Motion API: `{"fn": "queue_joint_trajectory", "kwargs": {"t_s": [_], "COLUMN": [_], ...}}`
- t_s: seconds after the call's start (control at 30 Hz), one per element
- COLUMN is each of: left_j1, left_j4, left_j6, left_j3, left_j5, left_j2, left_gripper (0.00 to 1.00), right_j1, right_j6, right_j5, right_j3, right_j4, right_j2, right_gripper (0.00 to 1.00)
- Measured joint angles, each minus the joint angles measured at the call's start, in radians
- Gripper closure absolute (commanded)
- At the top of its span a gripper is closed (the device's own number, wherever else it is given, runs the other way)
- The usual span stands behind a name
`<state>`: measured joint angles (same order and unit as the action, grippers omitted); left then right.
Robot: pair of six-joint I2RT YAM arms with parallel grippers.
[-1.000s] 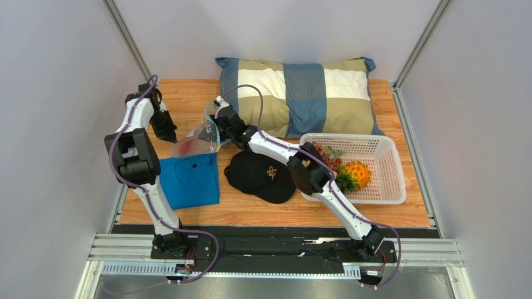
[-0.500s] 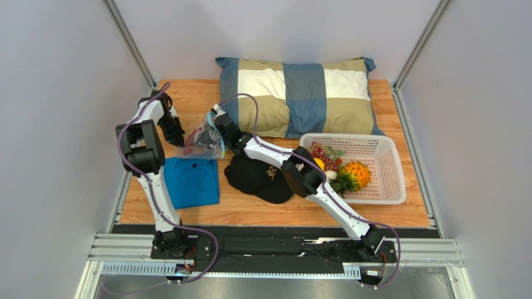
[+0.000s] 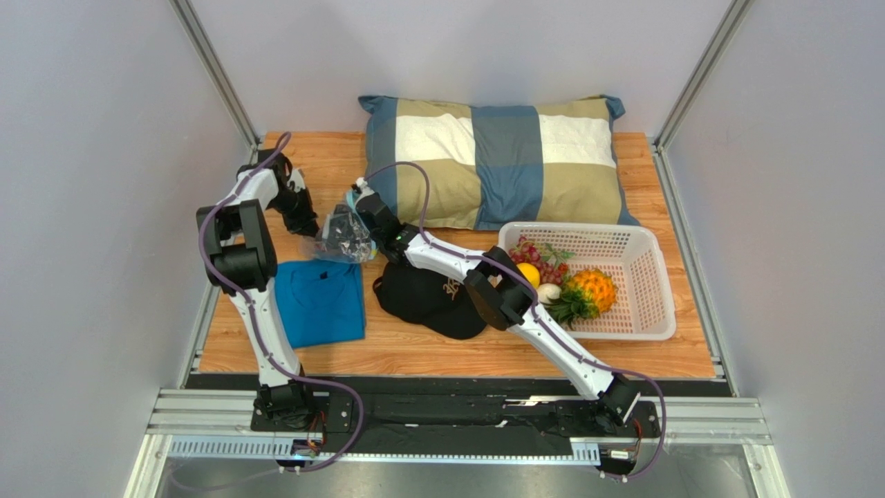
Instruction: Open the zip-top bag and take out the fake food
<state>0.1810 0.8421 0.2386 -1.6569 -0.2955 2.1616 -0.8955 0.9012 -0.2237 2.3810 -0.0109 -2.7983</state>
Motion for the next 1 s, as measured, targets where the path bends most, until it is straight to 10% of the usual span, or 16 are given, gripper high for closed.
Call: {"fn": "queue_joint_trajectory", "kwargs": {"t_s": [0.2,0.4,0.63,0.8,0.83,1.0], "left_j1": [0.0,0.003,0.022,0.037,0.042,0.116], "left_j4": [-0.01,-0.038,-0.037,-0.05,-0.048,-0.044], "left_j6": [-0.047,-0.066,-0.025,0.02,0.029,0.11], "left_j3": [0.006,0.051,0.111,0.172,0.175,0.19], "left_j5": [-0.064,-0.117,-0.034,0.028,0.029,-0.04], "left_j2": [-0.019,-0.056,-0.184,-0.445,-0.479,-0.538], "left_gripper": [0.95,0.94,0.39,0.24,0.03,0.01], "right_j1": [0.0,0.003,0.007,0.015,0.019,0.049], "right_j6": [0.045,0.071,0.044,0.029,0.031,0.057], "right_j5": [-0.013,-0.016,-0.021,-0.026,-0.032,-0.074], "right_j3": [0.009,0.093,0.063,0.0,0.0,0.0], "right_j4": [-0.04,-0.037,0.021,0.105,0.113,0.125], "right_j2": [-0.013,-0.078,-0.038,0.069,0.087,0.164], "right_gripper": [0.36,0.81,1.0,1.0,1.0,1.0]}}
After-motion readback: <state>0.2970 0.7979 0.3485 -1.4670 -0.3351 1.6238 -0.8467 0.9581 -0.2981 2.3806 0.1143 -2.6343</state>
